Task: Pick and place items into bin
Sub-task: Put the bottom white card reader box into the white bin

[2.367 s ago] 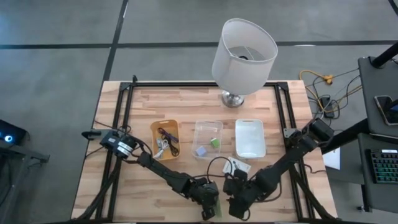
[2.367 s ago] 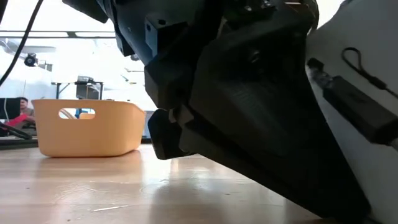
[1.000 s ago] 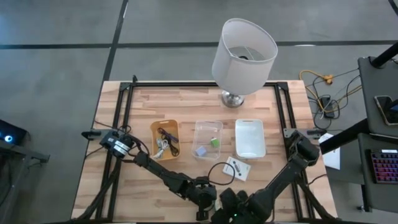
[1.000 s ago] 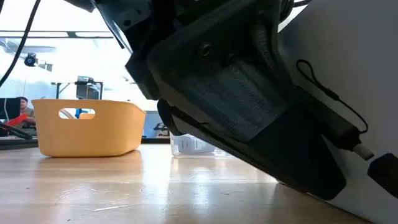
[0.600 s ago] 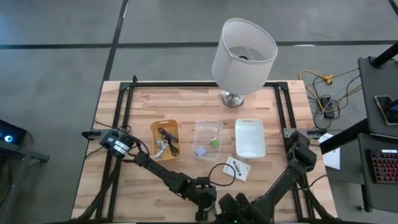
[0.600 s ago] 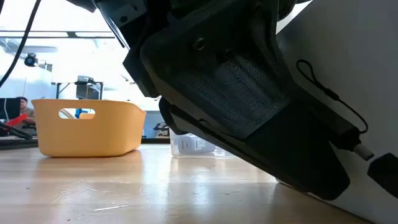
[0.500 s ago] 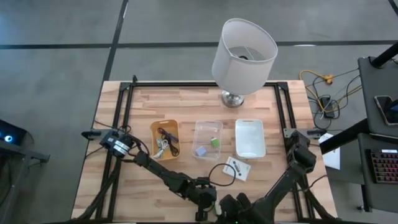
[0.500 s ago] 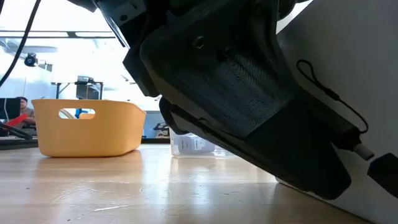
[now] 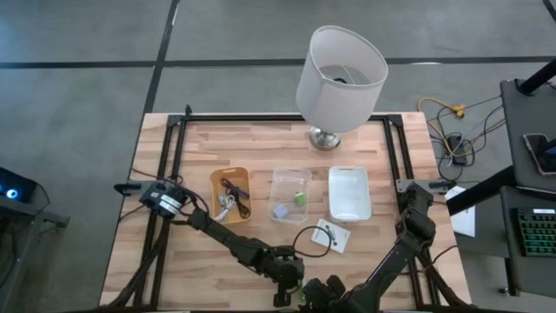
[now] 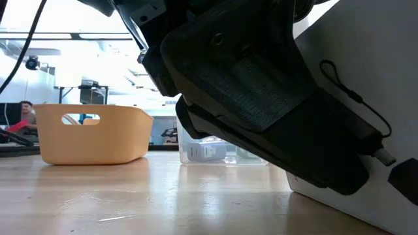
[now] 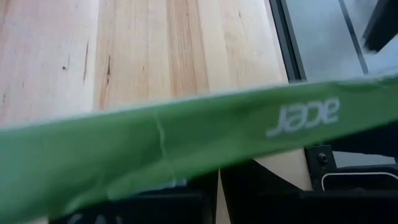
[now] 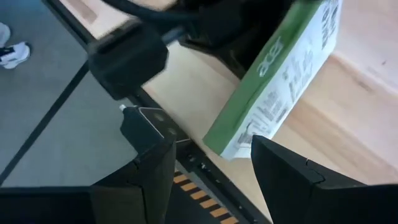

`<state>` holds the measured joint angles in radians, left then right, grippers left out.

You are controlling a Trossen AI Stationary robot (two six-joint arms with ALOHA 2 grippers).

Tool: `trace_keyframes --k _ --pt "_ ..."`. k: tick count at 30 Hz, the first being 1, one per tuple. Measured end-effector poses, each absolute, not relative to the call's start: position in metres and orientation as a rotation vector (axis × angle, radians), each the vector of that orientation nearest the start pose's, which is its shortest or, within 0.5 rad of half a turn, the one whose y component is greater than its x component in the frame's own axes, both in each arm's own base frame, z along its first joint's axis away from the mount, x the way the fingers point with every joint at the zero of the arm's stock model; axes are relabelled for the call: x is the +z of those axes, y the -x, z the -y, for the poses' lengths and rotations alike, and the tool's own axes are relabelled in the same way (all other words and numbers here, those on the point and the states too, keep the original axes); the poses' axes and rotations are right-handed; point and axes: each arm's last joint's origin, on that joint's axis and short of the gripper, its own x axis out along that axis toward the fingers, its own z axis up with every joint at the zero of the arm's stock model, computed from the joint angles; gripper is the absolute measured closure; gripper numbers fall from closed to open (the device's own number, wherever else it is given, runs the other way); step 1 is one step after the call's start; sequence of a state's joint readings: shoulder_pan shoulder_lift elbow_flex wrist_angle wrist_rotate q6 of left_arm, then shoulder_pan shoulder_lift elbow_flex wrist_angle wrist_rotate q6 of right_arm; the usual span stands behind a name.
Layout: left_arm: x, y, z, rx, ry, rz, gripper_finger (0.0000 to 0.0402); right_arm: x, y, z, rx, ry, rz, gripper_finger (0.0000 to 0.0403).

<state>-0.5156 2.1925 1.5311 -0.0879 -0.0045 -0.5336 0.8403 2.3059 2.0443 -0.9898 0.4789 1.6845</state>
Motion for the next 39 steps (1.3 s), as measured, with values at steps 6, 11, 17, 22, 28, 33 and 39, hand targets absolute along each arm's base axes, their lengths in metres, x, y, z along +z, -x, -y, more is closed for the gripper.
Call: trace_keyframes --k 6,11,17,22,28,33,39 --pt "0.149 -0.414 0.233 -0.280 0.307 -0.837 0.0402 0.198 -0.333 -0.345 -0.581 -0.806 -0.889 0.0207" --pt "0.150 -0.414 0.233 -0.287 0.310 -0.839 0.0402 0.195 -0.335 -0.341 -0.613 -0.826 -0.885 0.0207" --pt "0.150 -0.413 0.233 -0.305 0.306 -0.844 0.0402 0.190 -0.340 -0.334 -0.652 -0.847 -0.878 0.0209" --pt "0.150 -0.413 0.233 -0.308 0.289 -0.851 0.0402 0.190 -0.340 -0.334 -0.651 -0.844 -0.881 0.0241" --pt "0.148 -0.409 0.230 -0.289 0.249 -0.901 0.0402 0.189 -0.337 -0.333 -0.667 -0.821 -0.919 0.0304" --pt "0.159 -0.406 0.228 -0.270 0.210 -0.885 0.0402 0.189 -0.334 -0.332 -0.677 -0.803 -0.937 0.0345" --pt "0.181 -0.404 0.224 -0.258 0.186 -0.823 0.0401 0.191 -0.328 -0.337 -0.669 -0.787 -0.944 0.0366"
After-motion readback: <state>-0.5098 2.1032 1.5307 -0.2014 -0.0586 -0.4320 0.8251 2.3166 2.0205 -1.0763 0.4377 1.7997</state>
